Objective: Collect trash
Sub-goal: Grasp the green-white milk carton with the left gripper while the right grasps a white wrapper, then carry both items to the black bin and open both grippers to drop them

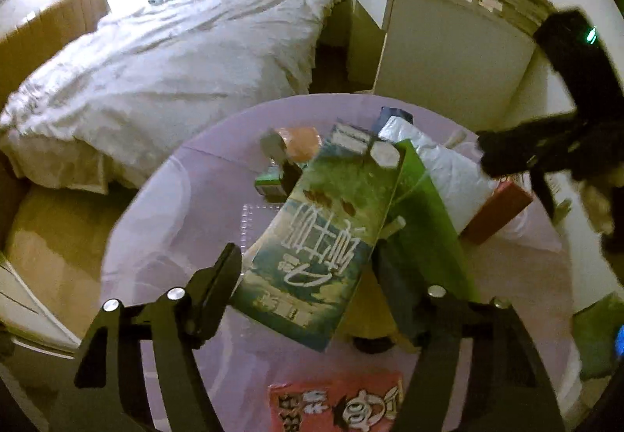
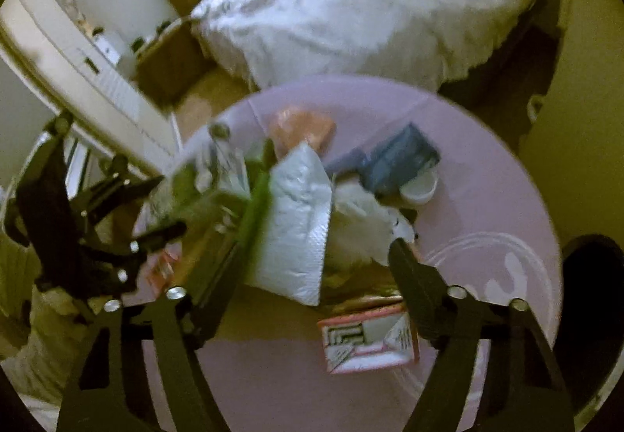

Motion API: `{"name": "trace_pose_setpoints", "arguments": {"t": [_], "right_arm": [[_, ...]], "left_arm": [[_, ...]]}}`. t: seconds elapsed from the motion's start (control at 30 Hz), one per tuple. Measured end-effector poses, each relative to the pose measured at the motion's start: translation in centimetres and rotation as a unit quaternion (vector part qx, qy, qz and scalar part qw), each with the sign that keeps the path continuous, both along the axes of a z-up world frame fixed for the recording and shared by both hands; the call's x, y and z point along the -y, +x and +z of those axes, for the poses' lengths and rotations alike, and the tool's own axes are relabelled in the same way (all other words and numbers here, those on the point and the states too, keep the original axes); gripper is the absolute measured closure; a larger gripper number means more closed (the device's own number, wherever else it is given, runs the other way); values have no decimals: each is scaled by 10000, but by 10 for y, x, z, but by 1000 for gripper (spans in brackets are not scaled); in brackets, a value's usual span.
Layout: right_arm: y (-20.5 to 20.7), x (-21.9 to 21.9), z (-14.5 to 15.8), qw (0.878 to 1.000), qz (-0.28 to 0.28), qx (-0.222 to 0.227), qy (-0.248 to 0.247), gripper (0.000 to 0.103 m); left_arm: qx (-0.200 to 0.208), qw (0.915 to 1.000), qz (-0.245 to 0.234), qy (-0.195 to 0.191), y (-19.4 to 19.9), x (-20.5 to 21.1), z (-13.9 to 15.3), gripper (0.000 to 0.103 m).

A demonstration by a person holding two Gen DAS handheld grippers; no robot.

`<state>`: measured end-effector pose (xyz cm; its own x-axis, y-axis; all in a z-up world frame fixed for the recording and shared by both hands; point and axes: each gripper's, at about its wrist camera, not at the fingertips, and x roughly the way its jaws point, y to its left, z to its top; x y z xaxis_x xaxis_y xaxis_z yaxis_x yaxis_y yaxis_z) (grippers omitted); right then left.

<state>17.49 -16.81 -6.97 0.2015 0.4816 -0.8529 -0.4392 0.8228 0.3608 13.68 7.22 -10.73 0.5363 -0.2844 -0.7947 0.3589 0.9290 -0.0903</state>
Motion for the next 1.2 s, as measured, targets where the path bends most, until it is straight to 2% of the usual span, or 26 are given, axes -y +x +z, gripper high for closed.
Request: {"name": "trace_pose_setpoints", "arguments": {"t": [0.07,0.13,0.2,0.27,0.4,0.63,0.77,0.83,0.93,1.0,1.1,1.17,1.2], "right_arm": [[2,-2,-3,9999,136,35,93,36],[1,-3,-7,9991,298,-106,294,45],[-3,-7,-4,9986,454,16,263,52],[-7,-13,1,9984,506,215,91,70],[-19,-7,20,9968,512,506,345,88],[-38,9,63,9925,572,983,443,94],[-53,28,98,9881,543,1357,478,95],[-56,52,125,9845,365,1638,519,95],[-49,111,162,9789,-229,1922,657,95],[-40,158,173,9739,-777,2086,451,95],[-22,222,159,9699,-1472,1938,124,95],[-11,262,133,9673,-1902,1674,-120,95],[-6,280,118,9660,-2080,1519,-208,95]], "left_arm": [[-32,9997,29,-221,3,-5,0,40],[-79,9988,98,-481,4,-9,0,49],[-99,9975,191,-666,4,-13,3,51],[-54,9965,273,-789,1,-14,6,52],[113,9937,410,-1033,-11,-16,19,54],[469,9898,528,-1241,-40,-13,51,55],[675,9867,543,-1376,-49,-3,73,55],[745,9844,480,-1517,-50,6,83,55],[749,9811,208,-1772,-41,39,97,55],[673,9771,-50,-2018,-27,75,103,55],[532,9723,-537,-2214,-5,146,98,55],[311,9699,-798,-2277,13,195,83,55],[65,9684,-924,-2318,26,227,70,55]]}}
